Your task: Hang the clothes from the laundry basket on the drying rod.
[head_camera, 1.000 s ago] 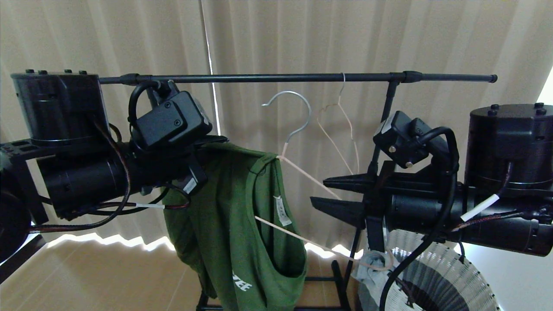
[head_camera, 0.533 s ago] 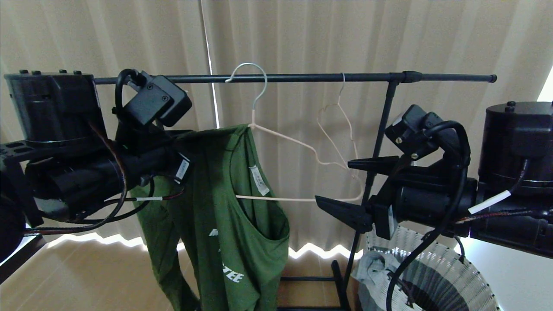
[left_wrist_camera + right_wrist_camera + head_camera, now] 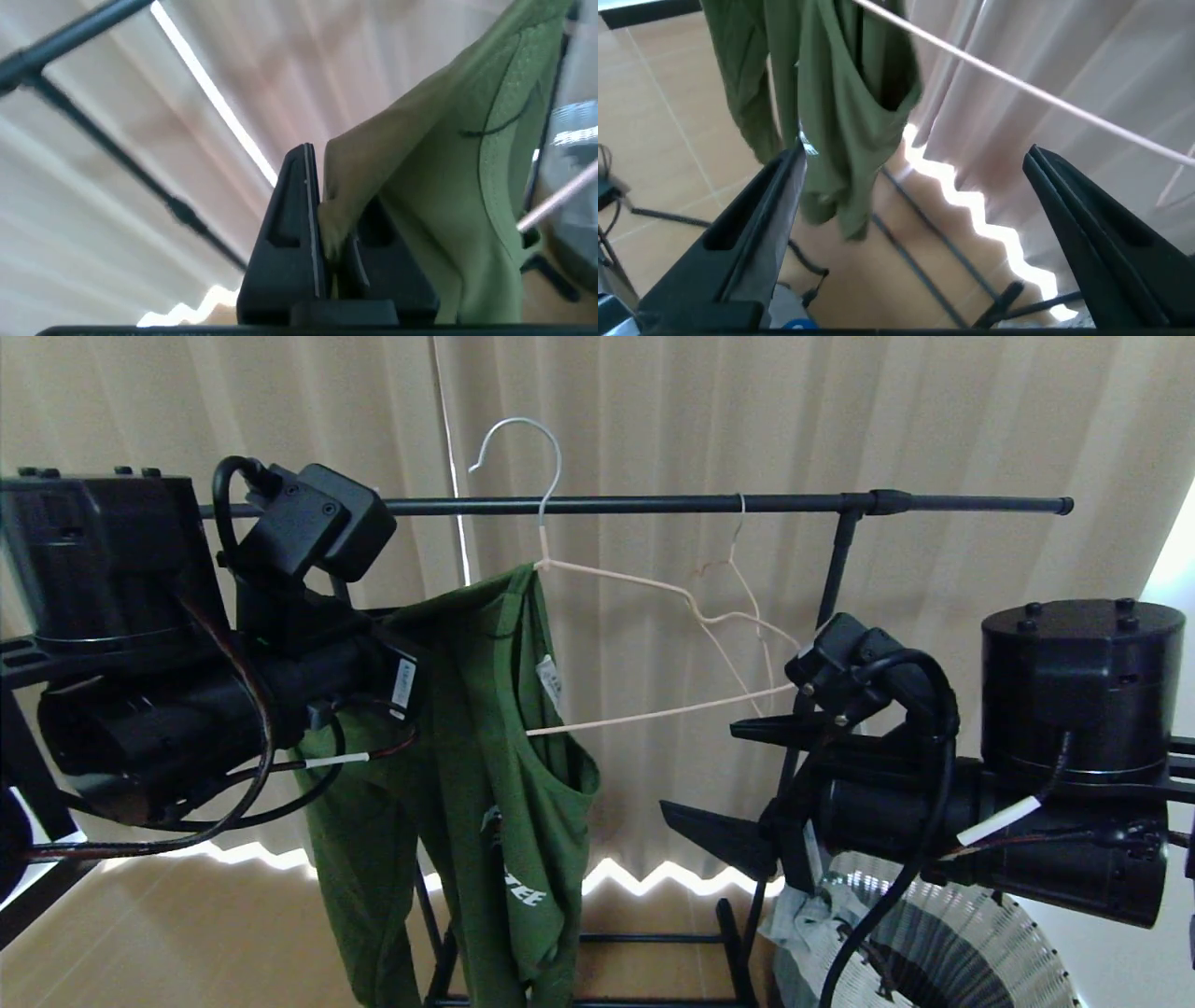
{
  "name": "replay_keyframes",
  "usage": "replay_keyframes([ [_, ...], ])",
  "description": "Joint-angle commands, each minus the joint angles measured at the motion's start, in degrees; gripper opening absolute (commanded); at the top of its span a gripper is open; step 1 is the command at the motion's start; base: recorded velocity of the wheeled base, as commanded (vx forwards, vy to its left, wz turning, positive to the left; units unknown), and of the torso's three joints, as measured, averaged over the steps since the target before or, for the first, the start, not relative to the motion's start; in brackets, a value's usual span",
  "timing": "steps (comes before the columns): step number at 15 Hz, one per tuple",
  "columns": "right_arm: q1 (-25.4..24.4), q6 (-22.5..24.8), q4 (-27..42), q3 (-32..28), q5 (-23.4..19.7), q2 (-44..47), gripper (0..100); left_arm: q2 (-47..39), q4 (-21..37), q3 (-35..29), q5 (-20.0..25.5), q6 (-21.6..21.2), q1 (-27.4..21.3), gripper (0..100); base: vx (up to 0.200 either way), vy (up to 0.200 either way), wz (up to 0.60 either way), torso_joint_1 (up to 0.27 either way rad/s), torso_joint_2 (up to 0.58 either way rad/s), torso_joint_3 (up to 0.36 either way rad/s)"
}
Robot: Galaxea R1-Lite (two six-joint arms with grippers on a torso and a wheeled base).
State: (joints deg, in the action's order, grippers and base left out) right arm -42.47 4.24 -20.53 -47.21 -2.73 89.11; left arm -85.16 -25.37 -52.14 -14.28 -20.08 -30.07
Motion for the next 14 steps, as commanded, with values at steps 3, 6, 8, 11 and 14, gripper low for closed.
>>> replay_keyframes([
  [3, -1.12, -3.36, -0.04, -3.67, 5.02, 5.72, 100, 2.37, 0.06, -2.18, 0.04, 0.13, -1.74, 0, 0.000, 0.000, 0.00, 0.000, 0.00, 0.000],
  [6, -1.65, -3.98, -1.71, -5.08, 6.60, 7.74, 100, 2.28, 0.06, -2.44, 0.12, 0.30, -2.09, 0, 0.000, 0.000, 0.00, 0.000, 0.00, 0.000],
  [8, -1.65, -3.80, -5.14, -4.90, 6.77, 9.24, 100, 2.37, -0.03, -2.53, 0.12, 0.39, -3.06, 0, 0.000, 0.000, 0.00, 0.000, 0.00, 0.000],
  [11, -2.44, -3.89, -7.16, -4.64, 7.74, 11.52, 100, 2.46, -0.03, -2.97, 0.12, 0.39, -3.24, 0, 0.000, 0.000, 0.00, 0.000, 0.00, 0.000],
  [14, -2.70, -4.07, -7.24, -3.94, 8.71, 12.66, 100, 2.63, -0.03, -3.58, 0.21, 1.80, -3.32, 0, 0.000, 0.000, 0.00, 0.000, 0.00, 0.000],
])
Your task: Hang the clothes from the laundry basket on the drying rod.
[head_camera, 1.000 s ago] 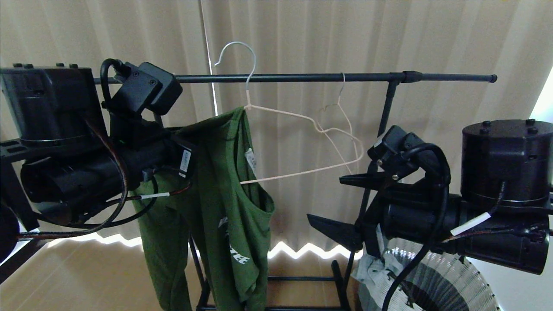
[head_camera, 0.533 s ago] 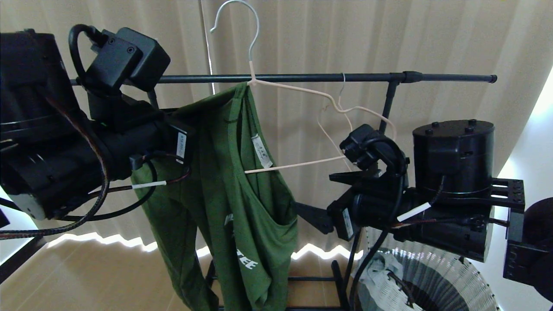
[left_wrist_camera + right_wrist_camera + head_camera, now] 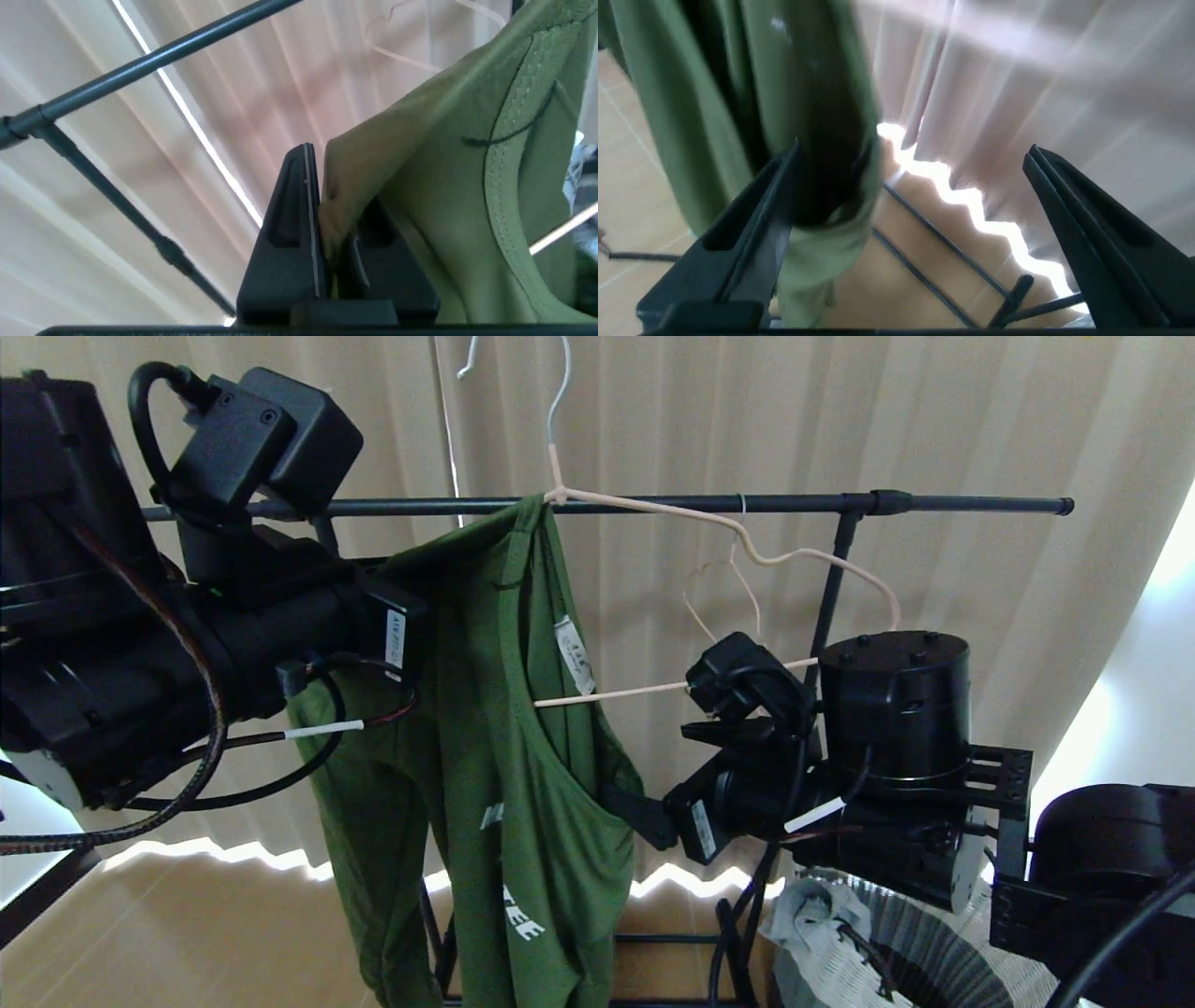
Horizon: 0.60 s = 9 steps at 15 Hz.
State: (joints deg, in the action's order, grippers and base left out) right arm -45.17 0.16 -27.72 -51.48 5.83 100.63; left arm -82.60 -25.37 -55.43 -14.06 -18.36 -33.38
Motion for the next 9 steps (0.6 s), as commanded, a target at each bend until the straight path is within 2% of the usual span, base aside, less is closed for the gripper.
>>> replay_keyframes([
  [1, -0.01, -0.86, -0.14, 0.68, 0.41, 2.55, 100, 0.43, -0.03, -0.64, -0.01, 0.61, -0.02, 0, 0.000, 0.000, 0.00, 0.000, 0.00, 0.000],
  [4, 0.52, -3.94, -0.32, 0.94, 2.61, 4.40, 100, 1.13, 0.06, -0.64, 0.08, 1.04, -0.28, 0, 0.000, 0.000, 0.00, 0.000, 0.00, 0.000],
  [5, 0.69, -3.94, -0.32, 1.03, 3.31, 4.13, 0, 1.22, 0.14, -0.56, 0.08, 1.04, -0.28, 0, 0.000, 0.000, 0.00, 0.000, 0.00, 0.000],
  [9, 3.77, -3.67, -0.23, 3.76, 5.51, 0.09, 0, 0.60, 0.06, 0.41, -0.36, 0.08, 3.76, 0, 0.000, 0.000, 0.00, 0.000, 0.00, 0.000],
])
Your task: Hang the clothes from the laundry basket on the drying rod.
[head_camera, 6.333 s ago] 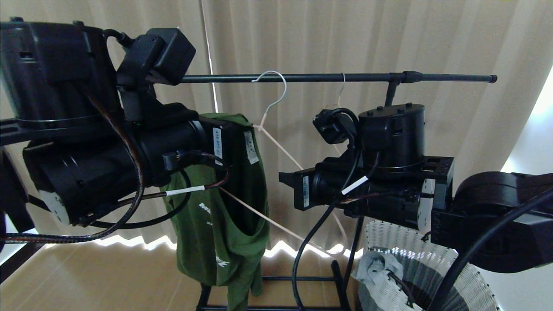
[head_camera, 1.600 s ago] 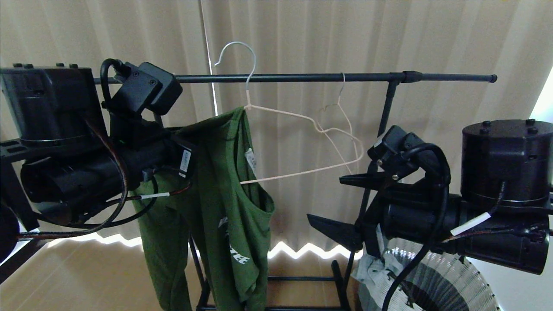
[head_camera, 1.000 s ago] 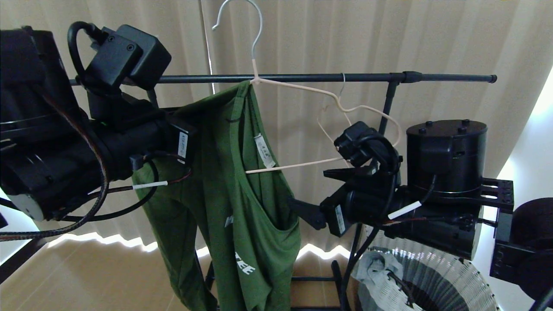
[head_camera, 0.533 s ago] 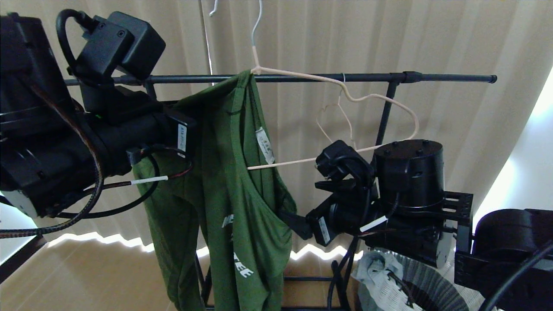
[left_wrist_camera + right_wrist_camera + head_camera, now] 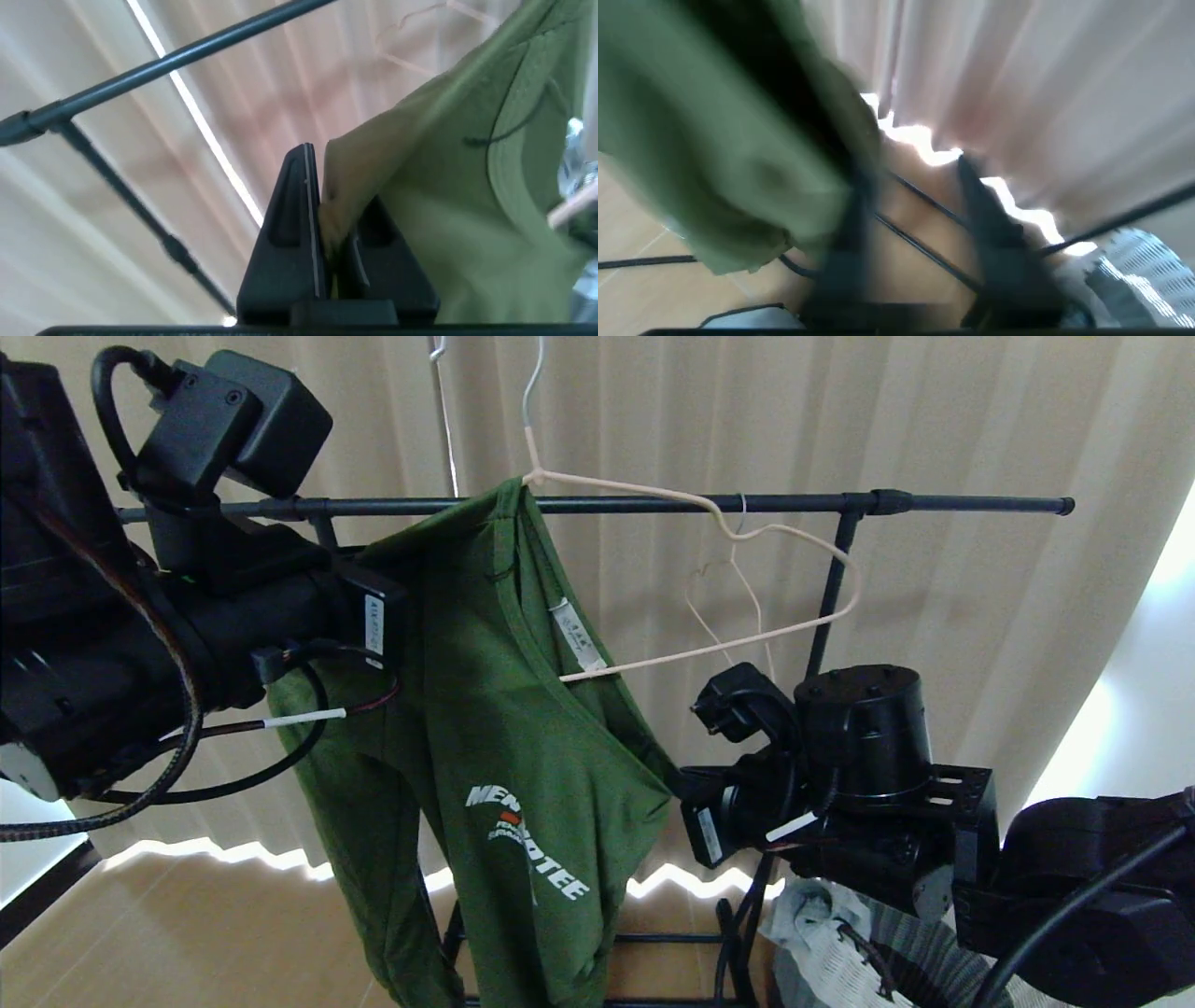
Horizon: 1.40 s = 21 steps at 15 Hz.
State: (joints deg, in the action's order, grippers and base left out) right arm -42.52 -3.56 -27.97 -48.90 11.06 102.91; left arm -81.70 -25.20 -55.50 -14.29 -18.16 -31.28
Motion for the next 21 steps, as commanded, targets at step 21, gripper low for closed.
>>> replay_keyframes([
  [21, 3.41, 2.68, 0.72, -1.82, -1.04, -12.56, 0, -0.65, -0.29, 11.21, -4.35, -7.94, 4.83, 0, 0.000, 0.000, 0.00, 0.000, 0.00, 0.000],
])
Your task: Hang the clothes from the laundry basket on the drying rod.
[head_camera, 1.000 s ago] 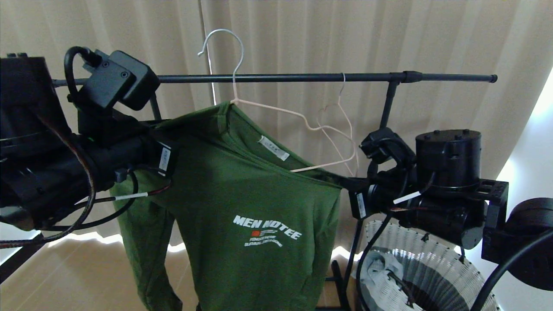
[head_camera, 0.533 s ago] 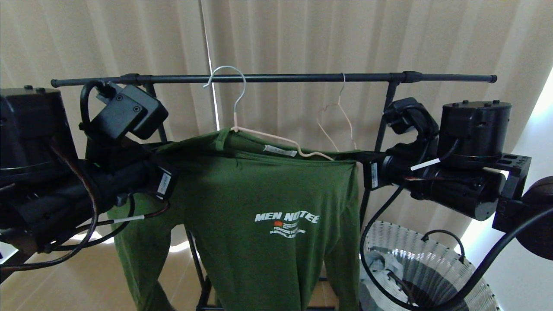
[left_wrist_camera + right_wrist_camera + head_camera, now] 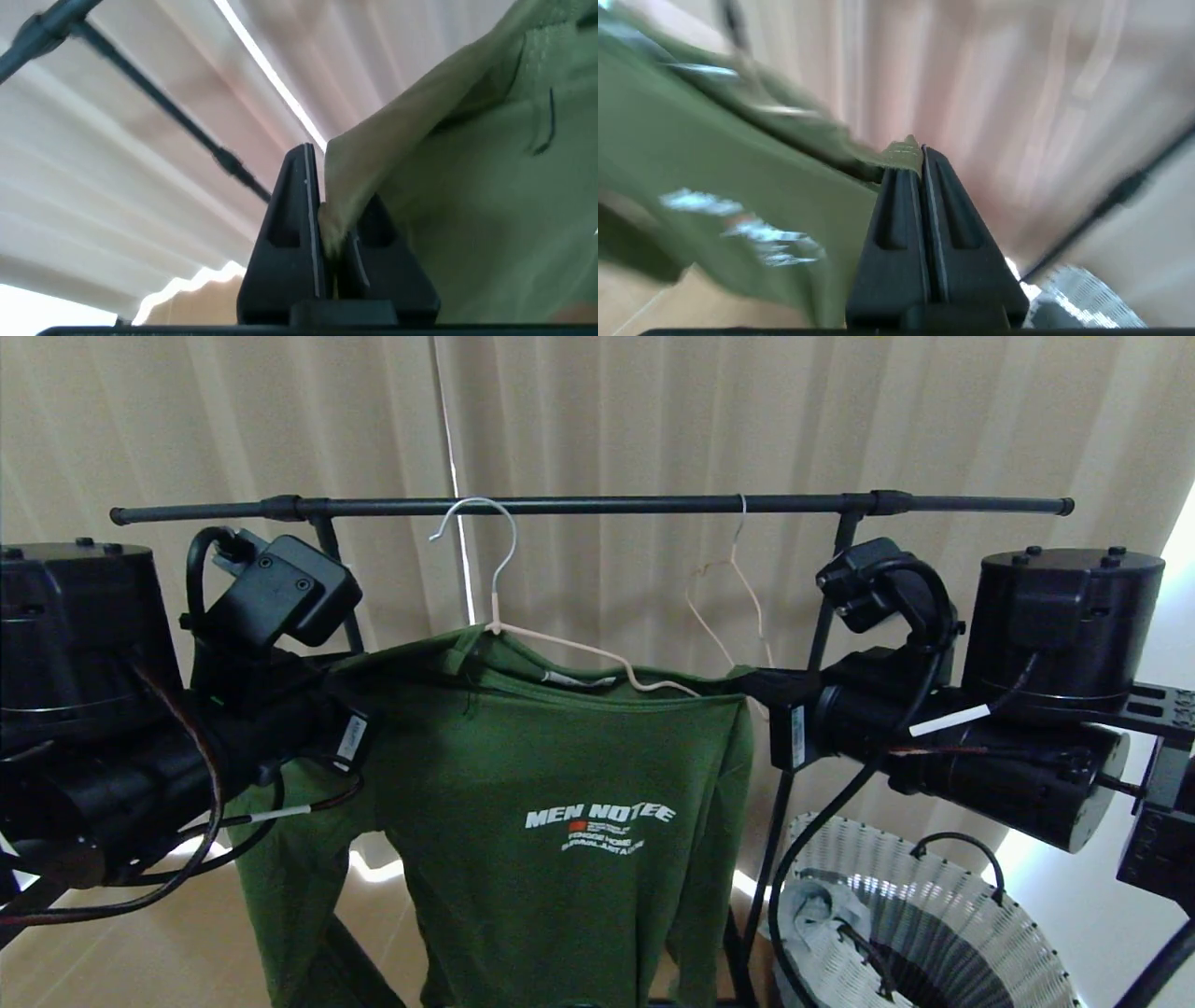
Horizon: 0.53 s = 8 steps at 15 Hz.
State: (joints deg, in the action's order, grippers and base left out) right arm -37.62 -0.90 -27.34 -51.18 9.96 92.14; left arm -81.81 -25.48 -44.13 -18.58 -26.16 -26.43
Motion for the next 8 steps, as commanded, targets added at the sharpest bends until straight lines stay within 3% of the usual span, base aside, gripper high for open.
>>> replay_keyframes([
  [1, -1.93, 0.11, 0.27, 0.55, -0.03, -2.31, 100, -0.63, -0.01, -0.17, -0.05, 0.06, -0.03, 0, 0.000, 0.000, 0.00, 0.000, 0.00, 0.000],
  [4, -2.19, 0.29, -0.17, 1.78, 0.06, -2.84, 100, -0.72, -0.10, -0.34, -0.05, 2.08, -0.20, 0, 0.000, 0.000, 0.00, 0.000, 0.00, 0.000],
  [8, -2.28, 4.24, -0.52, 4.07, -1.17, -4.95, 100, -2.56, -5.02, -0.17, -0.23, 2.87, -0.29, 0, 0.000, 0.000, 0.00, 0.000, 0.00, 0.000],
])
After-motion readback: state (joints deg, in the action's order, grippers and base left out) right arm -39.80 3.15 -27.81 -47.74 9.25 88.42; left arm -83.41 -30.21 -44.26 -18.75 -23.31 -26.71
